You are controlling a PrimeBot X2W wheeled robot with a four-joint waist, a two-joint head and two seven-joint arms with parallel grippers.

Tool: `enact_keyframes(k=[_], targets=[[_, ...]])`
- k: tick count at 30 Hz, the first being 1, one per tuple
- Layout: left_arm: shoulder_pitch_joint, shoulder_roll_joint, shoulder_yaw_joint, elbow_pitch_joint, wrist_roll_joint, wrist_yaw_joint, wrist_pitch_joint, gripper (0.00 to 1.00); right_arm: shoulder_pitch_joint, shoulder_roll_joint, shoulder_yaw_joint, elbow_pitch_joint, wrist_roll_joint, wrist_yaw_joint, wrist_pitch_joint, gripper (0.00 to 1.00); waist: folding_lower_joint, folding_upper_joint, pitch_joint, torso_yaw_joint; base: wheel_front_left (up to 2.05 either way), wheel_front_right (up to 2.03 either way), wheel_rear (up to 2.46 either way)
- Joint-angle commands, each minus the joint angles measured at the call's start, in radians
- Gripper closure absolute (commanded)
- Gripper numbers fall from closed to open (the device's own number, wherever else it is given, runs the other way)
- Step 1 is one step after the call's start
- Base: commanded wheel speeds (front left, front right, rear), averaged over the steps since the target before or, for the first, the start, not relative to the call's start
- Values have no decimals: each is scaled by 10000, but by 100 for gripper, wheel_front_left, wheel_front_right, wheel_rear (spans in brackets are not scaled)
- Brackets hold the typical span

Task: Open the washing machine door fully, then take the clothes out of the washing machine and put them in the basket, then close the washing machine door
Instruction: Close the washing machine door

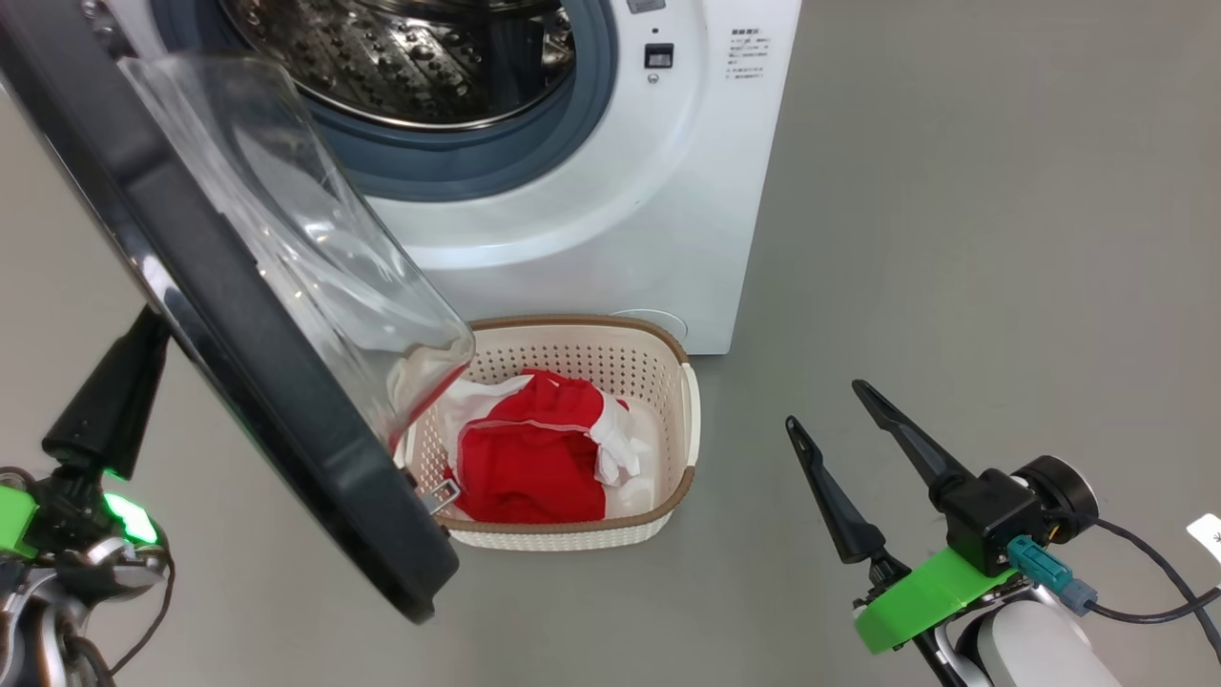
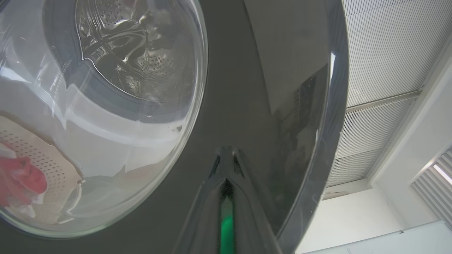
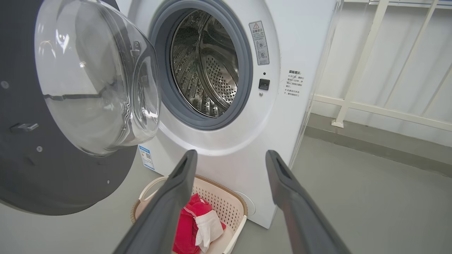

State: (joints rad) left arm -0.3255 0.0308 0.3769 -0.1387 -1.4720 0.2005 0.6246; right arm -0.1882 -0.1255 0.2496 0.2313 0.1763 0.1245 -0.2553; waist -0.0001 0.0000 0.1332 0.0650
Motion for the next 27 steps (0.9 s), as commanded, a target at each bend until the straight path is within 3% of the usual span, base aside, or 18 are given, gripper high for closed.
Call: enact_keyframes(k=[1,12,13,14,15,20,23,27], targets=[[89,195,116,-355,-139,-164,20,100,-248,-21,179,-262,14,62,-65,0,1,0,32,-50,0,0,0],[221,195,-72,-469,-268,-475,-158,100,-268,-76,159,-263,29,62,-65,0,1,0,38,-48,0,0,0],[251,196,-90,-526,-256,-612,-176,92,-266,-76,162,-262,31,62,-65,0,1,0,28,-44,0,0,0],[306,221,-103,-602,-171,-793,-211,60,-263,-77,168,-259,32,62,-65,0,1,0,16,-44,0,0,0],[384,247,-129,-660,-93,-961,-218,0,-258,-75,177,-252,33,62,-65,0,1,0,1,-46,0,0,0],[779,404,-90,-1003,566,-1973,-594,0,-237,-75,209,-236,48,62,-65,0,1,0,-35,-66,0,0,0],[961,482,-36,-1134,1435,-2630,-1268,0,-215,-78,193,-236,48,62,-65,0,1,0,-35,-74,0,0,0],[1235,683,-138,-1247,3034,-3148,-2427,0,-198,-72,175,-238,55,62,-65,0,1,0,-55,-79,0,0,0]])
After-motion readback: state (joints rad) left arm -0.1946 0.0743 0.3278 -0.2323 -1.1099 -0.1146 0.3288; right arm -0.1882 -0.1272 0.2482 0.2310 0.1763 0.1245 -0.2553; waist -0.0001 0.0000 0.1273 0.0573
